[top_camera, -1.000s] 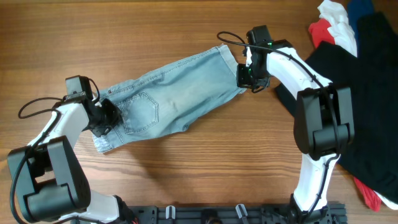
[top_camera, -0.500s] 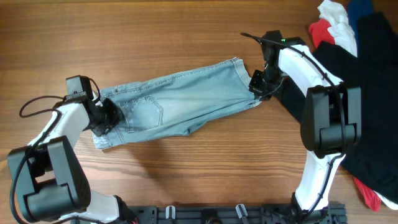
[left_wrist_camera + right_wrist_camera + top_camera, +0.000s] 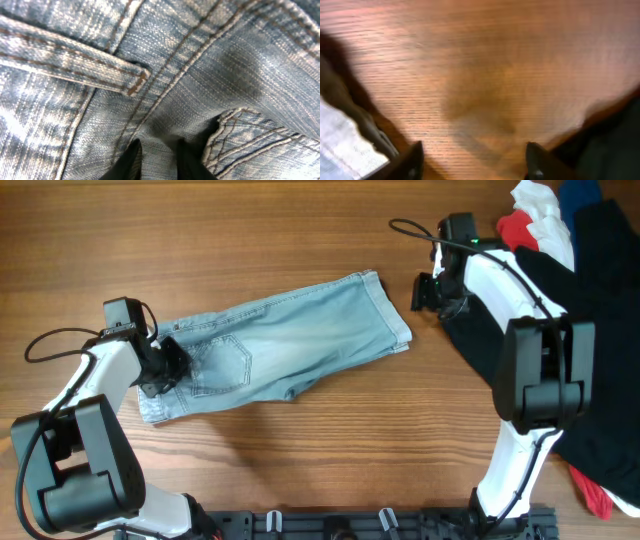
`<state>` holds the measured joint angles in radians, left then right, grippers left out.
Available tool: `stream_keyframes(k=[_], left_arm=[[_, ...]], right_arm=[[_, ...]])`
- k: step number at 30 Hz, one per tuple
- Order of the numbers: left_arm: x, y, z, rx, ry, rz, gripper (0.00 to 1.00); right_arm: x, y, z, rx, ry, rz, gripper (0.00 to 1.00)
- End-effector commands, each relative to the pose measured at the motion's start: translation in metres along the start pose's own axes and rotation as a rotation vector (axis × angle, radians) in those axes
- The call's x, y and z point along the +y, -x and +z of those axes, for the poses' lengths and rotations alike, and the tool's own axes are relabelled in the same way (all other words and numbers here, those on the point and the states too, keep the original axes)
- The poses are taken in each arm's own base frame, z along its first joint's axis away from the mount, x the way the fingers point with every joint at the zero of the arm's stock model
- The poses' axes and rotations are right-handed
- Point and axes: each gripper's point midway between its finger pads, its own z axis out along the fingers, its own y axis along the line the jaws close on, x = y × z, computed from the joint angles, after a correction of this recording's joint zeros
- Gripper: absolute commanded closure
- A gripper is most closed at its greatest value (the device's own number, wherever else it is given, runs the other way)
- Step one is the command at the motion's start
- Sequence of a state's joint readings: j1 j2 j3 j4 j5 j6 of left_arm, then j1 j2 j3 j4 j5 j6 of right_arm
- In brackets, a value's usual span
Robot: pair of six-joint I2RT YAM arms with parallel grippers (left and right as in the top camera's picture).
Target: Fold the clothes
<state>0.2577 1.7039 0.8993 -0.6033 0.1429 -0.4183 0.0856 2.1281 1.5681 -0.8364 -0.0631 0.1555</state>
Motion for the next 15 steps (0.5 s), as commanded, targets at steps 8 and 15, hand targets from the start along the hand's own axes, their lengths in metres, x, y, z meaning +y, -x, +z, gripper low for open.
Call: stream_keyframes(k=[8,15], left_arm=[[0.028,-0.005,0.008,0.026,0.114,-0.011,0.51],[0.028,-0.005,0.008,0.026,0.114,-0.01,0.49]], right_arm=[[0.061,0.003,-0.026,-0.067,0.333,-0.389,0.16],[0.074,-0.014,-0.006,0.003,0.444,-0.388,0.16]])
